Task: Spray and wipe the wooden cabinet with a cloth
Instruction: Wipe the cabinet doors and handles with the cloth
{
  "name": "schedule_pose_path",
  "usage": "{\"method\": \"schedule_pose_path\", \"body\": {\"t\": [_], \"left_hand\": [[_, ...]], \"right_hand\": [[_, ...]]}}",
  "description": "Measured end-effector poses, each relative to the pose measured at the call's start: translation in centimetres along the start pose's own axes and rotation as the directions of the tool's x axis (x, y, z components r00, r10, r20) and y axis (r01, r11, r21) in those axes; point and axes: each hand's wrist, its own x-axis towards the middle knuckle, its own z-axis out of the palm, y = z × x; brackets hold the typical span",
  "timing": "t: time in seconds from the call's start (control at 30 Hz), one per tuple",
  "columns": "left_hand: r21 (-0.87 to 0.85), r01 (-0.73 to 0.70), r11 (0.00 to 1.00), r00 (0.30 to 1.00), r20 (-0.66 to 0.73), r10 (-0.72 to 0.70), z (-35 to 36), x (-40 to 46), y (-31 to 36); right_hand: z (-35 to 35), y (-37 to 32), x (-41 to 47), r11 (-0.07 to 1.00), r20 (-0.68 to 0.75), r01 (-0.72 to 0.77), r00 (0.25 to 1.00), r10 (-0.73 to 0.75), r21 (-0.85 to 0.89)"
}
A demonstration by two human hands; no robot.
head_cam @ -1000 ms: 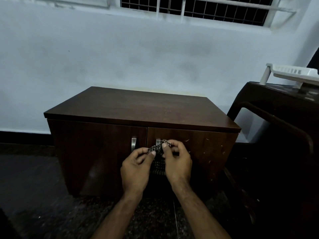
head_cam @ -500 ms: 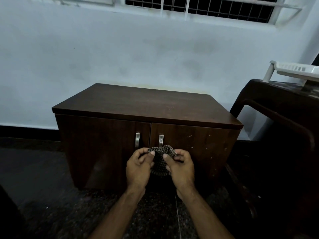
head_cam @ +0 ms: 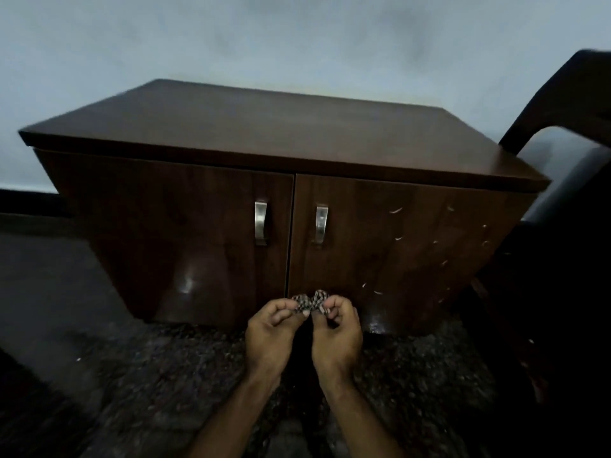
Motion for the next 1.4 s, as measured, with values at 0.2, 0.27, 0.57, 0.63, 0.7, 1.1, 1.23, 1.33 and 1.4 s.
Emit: {"method": "schedule_pose_path", "body": {"t": [0.2, 0.27, 0.57, 0.63, 0.7, 1.1, 1.23, 1.33, 1.4], "left_hand": [[0.013, 0.108, 0.994, 0.994, -0.022, -0.108, 0.2, 0.8, -5.2], [-0.032, 0.081, 0.996, 0.996, -0.022, -0.082, 0.7, 0.9, -5.2], [-0.035, 0.095, 0.995, 0.994, 0.056, -0.093, 1.0, 1.1, -6.6], [-0.038, 0.042, 0.998, 0.995, 0.089, -0.039, 1.3, 1.2, -5.9], [-0.028, 0.049, 0.998, 0.995, 0.092, -0.046, 1.8, 1.5, -6.0], [0.023, 0.084, 0.996, 0.987, 0.132, -0.087, 5.3, 0.3, -6.7], [-0.018, 0.09, 0.996, 0.985, 0.151, -0.087, 7.3, -0.5, -6.6], [0.014, 0.119, 0.993, 0.98, 0.158, -0.12, 8.4, -0.1, -7.0], [0.05, 0.163, 0.985, 0.971, 0.17, -0.169, 8.6, -0.4, -7.3]], "right_hand": [[0.1, 4.4, -0.4, 0.972, 0.017, -0.223, 0.975, 0.223, 0.071], [-0.4, 3.9, -0.1, 0.971, 0.019, -0.195, 0.981, 0.195, 0.141], [-1.9, 6.8, 0.7, 0.911, 0.028, -0.315, 0.947, 0.319, 0.265], [-2.4, 6.1, 1.6, 0.913, -0.014, -0.27, 0.958, 0.287, 0.306], [-2.9, 6.2, 2.1, 0.932, -0.054, -0.227, 0.966, 0.252, 0.284], [-4.8, 7.0, 3.6, 0.903, -0.147, -0.338, 0.912, 0.384, 0.266], [-6.0, 6.3, 4.8, 0.91, -0.206, -0.285, 0.913, 0.353, 0.301], [-6.6, 7.2, 5.2, 0.919, -0.241, -0.29, 0.903, 0.355, 0.267], [-6.7, 7.8, 5.1, 0.871, -0.237, -0.382, 0.856, 0.459, 0.309]]}}
